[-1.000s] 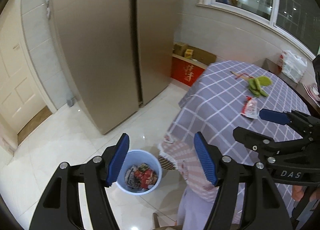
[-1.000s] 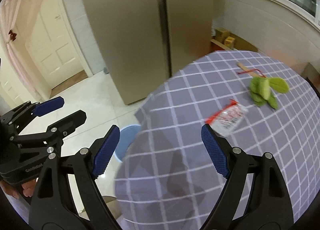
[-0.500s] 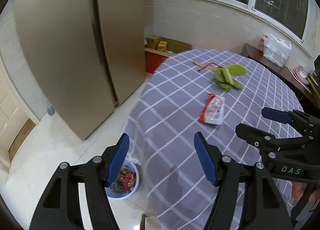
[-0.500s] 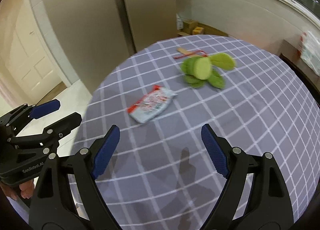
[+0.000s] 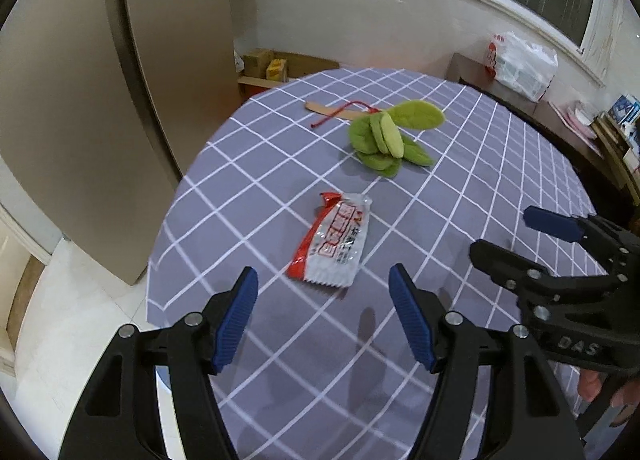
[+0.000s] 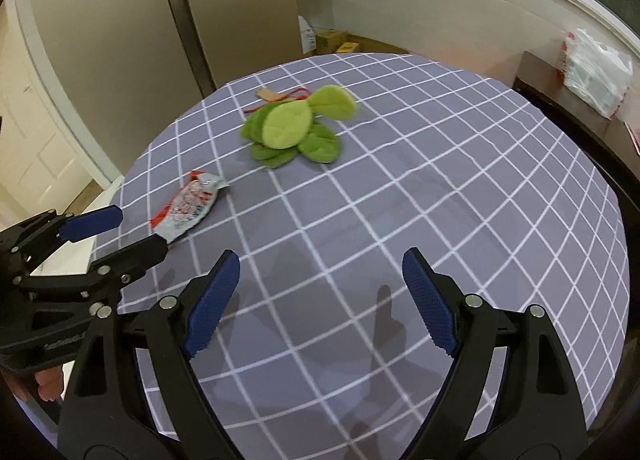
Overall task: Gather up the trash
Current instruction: 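Grasp the red snack wrapper with the left tool while the right tool grasps the green plush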
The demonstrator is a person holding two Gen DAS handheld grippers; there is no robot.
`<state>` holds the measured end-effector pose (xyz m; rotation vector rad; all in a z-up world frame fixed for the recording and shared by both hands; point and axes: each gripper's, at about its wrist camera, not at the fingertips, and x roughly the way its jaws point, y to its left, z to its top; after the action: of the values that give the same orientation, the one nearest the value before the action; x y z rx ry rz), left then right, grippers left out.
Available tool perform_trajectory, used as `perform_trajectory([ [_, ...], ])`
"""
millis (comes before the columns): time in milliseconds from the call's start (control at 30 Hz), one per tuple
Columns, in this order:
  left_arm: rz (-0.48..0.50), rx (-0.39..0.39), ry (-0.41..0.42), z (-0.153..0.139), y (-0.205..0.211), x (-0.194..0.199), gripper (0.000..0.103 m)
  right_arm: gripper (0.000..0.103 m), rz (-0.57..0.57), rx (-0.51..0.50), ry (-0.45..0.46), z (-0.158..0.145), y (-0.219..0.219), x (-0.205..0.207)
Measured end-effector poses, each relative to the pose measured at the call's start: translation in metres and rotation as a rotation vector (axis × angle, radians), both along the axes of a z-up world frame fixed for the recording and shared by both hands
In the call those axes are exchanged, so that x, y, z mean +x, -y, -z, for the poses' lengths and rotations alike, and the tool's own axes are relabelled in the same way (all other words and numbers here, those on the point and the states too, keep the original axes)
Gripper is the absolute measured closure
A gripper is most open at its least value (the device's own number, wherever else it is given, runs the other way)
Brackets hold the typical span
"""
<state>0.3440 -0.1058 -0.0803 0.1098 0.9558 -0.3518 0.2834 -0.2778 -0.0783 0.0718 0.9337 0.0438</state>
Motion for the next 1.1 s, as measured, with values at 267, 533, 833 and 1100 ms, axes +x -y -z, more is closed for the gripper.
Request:
perform_trajectory([
  [267, 0.010, 0.010, -0.029, 0.012, 0.022, 0.024, 0.036, 0.021, 0.016, -0.015, -0.013, 0.006, 0.014, 0.002],
  [533, -0.007, 0.059, 0.026, 0.018, 0.029, 0.031, 0.066, 0.021, 0.008, 0.012, -0.036, 0.010, 0.021, 0.011],
  [833, -0.041, -0.007, -0.023, 0.014, 0.008, 0.044, 0.075, 0.015, -0.029, -0.012, -0.034, -0.005, 0.003, 0.040],
  [1100, -0.069, -0.017, -0.030, 0.010, -0.012, 0.056, 0.075, 0.012, -0.051, 0.003, -0.066, -0.012, -0.022, 0.084],
])
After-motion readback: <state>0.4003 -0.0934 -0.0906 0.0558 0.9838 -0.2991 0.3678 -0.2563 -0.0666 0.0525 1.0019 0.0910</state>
